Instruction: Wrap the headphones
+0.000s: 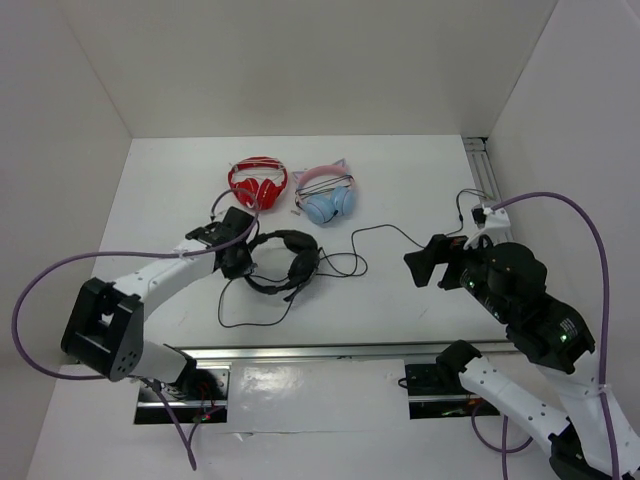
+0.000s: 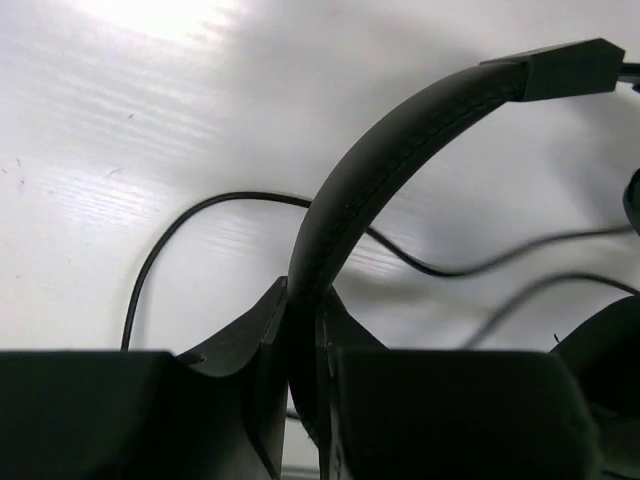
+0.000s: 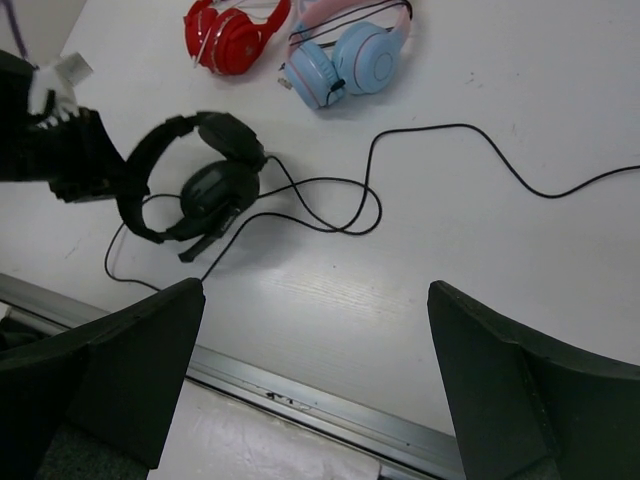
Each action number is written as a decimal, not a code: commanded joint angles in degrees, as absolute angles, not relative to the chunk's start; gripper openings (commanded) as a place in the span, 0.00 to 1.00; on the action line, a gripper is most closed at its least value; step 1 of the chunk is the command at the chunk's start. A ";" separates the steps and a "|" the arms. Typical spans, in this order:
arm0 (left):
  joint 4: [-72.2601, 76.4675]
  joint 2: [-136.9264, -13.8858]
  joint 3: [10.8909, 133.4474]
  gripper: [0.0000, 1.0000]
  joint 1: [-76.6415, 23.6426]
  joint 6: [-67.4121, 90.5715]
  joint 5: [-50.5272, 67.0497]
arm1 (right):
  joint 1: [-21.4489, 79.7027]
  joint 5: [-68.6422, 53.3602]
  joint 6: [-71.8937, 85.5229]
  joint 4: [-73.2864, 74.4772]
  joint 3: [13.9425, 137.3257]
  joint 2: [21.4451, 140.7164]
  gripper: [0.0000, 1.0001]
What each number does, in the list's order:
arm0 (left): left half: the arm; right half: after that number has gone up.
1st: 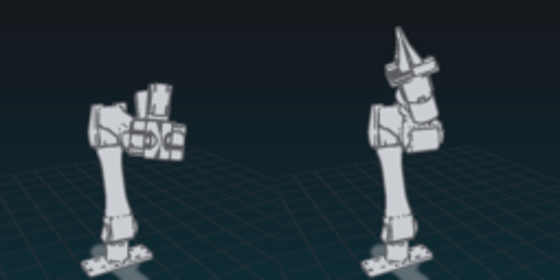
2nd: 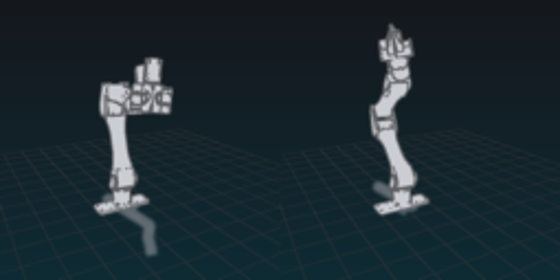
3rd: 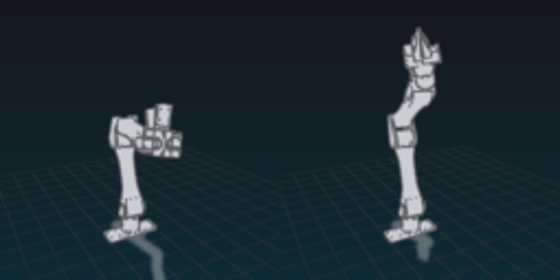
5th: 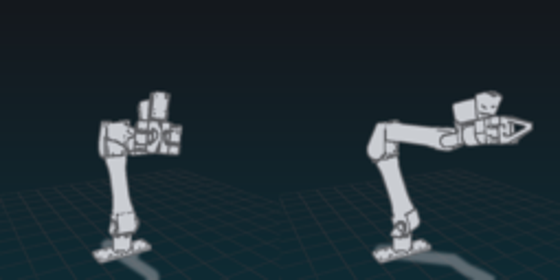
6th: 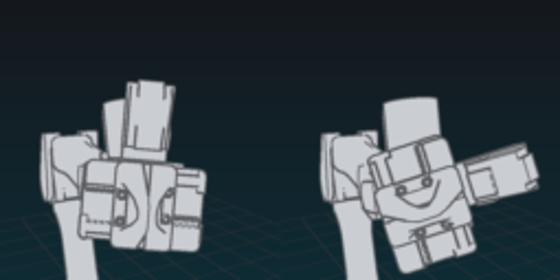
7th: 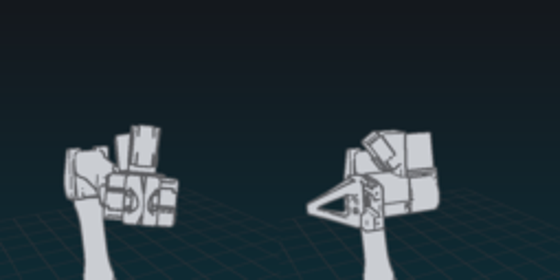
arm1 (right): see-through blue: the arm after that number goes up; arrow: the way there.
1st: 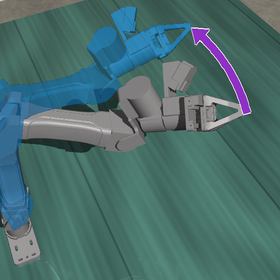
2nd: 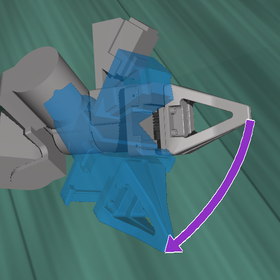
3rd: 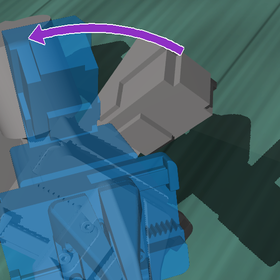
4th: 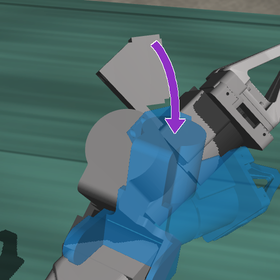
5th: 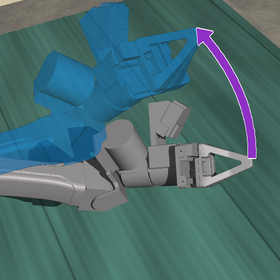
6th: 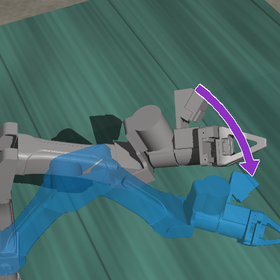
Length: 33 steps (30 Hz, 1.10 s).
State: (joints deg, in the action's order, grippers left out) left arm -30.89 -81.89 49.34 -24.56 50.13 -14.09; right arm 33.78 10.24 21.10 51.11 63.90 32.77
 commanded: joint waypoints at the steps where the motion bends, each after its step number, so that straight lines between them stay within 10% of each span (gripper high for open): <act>1: -35.40 -74.72 57.99 0.00 -25.83 46.78 -12.05 | 34.19 8.63 20.39 44.49 60.65 31.21 1.00; 19: -60.29 -69.26 107.13 0.00 -26.89 35.86 -11.16 | 34.19 -10.54 22.67 -5.15 31.85 26.53 1.00; 33: -61.52 -67.41 106.88 0.00 -26.89 35.86 -9.32 | 37.43 -23.48 29.89 -73.98 15.90 63.26 1.00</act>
State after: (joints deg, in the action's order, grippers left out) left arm -64.60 -68.16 106.50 -26.72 35.94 -10.98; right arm 35.75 -21.69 27.99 -51.03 15.00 57.95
